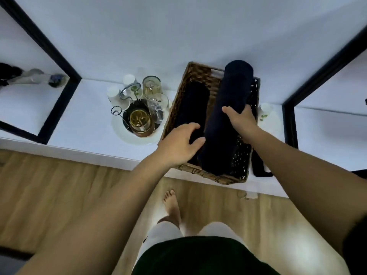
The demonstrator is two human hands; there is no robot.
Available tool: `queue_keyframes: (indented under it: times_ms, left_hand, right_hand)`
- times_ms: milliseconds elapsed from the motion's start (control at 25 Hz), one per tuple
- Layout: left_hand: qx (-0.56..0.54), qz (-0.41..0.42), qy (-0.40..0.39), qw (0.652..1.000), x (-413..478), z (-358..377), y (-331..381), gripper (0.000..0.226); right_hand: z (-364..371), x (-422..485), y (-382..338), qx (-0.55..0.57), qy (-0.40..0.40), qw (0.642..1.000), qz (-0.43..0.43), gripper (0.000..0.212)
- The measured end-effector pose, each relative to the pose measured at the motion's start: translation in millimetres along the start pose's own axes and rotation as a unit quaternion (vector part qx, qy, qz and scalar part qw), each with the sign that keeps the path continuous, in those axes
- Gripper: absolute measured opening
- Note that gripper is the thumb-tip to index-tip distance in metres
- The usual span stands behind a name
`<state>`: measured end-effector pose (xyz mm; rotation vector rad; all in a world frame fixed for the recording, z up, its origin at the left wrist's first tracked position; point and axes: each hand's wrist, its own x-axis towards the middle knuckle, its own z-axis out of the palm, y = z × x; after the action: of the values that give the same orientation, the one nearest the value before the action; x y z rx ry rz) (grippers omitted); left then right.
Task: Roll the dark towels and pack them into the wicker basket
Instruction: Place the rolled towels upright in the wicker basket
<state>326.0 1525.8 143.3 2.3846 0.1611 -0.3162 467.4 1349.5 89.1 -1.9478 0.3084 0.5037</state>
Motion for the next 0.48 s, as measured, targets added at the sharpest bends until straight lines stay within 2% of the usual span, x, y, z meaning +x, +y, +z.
queue_keyframes:
  times_ms: [80,160,280,480]
  left_hand:
    - [0.024,0.043,-0.077,0.996,31,11,-10,0.058]
    - [0.042,0.047,-0.105,0.992,51,22,-21,0.064]
    - [0.082,0.017,-0.161,0.983,77,33,-37,0.070]
    - [0.214,-0.030,-0.224,0.950,105,52,-58,0.086]
  right_hand:
    - [20,15,4,-0.035,-0.005,0.999,0.015,0.084]
    - [34,23,10,-0.069,0.002,0.998,0.013,0.079]
    - [59,36,26,-0.104,0.025,0.994,0.023,0.079]
    - [93,45,56,-0.122,0.036,0.989,0.081,0.085]
